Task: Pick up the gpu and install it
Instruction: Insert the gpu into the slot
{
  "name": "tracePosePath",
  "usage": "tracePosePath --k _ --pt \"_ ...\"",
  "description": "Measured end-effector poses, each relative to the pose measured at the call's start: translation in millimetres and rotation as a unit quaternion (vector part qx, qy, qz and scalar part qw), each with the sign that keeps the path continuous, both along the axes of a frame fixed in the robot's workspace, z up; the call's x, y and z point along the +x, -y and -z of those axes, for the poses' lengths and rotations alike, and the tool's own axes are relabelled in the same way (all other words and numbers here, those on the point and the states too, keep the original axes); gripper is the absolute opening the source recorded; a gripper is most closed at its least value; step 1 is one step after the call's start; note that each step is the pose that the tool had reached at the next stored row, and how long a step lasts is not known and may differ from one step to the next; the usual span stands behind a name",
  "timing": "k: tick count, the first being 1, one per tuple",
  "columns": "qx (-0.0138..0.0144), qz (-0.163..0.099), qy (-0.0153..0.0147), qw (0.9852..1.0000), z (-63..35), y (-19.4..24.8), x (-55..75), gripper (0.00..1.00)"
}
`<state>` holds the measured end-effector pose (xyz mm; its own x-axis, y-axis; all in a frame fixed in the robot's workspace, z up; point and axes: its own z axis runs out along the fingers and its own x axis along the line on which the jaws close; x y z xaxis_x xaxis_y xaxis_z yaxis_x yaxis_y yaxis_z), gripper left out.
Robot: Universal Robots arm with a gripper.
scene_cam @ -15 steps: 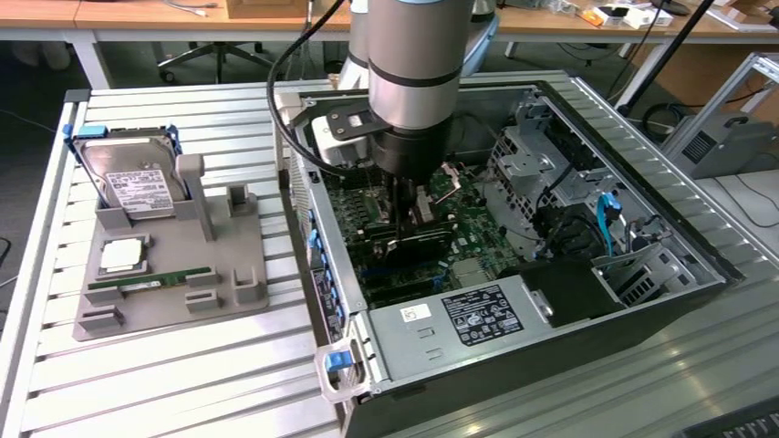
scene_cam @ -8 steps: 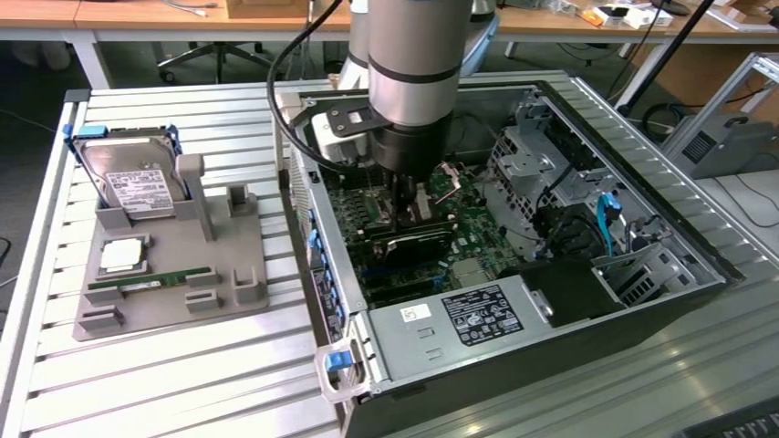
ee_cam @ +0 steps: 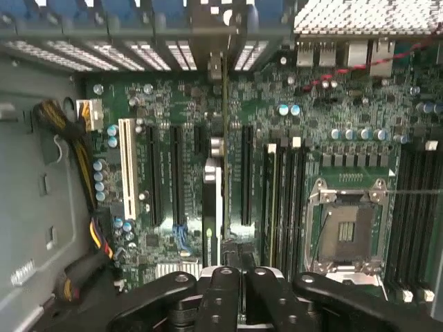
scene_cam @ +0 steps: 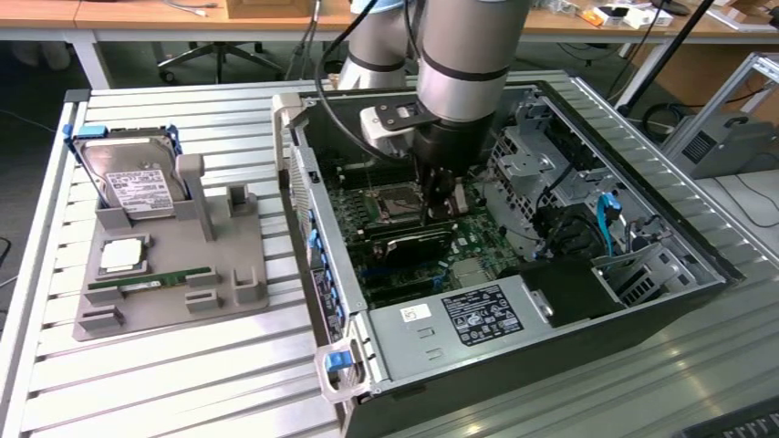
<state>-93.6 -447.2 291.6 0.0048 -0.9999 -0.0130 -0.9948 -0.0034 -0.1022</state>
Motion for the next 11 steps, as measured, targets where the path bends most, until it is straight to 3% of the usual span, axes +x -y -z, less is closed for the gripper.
tracePosePath --k 1,2,3,4,5,6,8,11 --pt "-0.0001 0.0 -0.0053 1.0 0.1 0.0 2.4 0.11" --pt "0.0 0.0 -0.0138 0.9999 0.3 0.0 5.0 0.11" --pt "0.0001 0.0 -0.0291 0.9996 0.6 0.0 8.9 0.11" --pt "0.0 0.0 -0.0466 0.9989 0.7 0.0 12.9 0.11" --pt "0.0 0.0 -0.0601 0.9982 0.9 0.0 16.9 0.11" --pt "0.0 0.0 -0.0691 0.9976 0.9 0.0 22.1 0.11" --pt "0.0 0.0 -0.0752 0.9972 0.8 0.1 33.3 0.11" --pt "0.0003 -0.001 -0.08 0.9968 0.9 0.1 42.6 0.11"
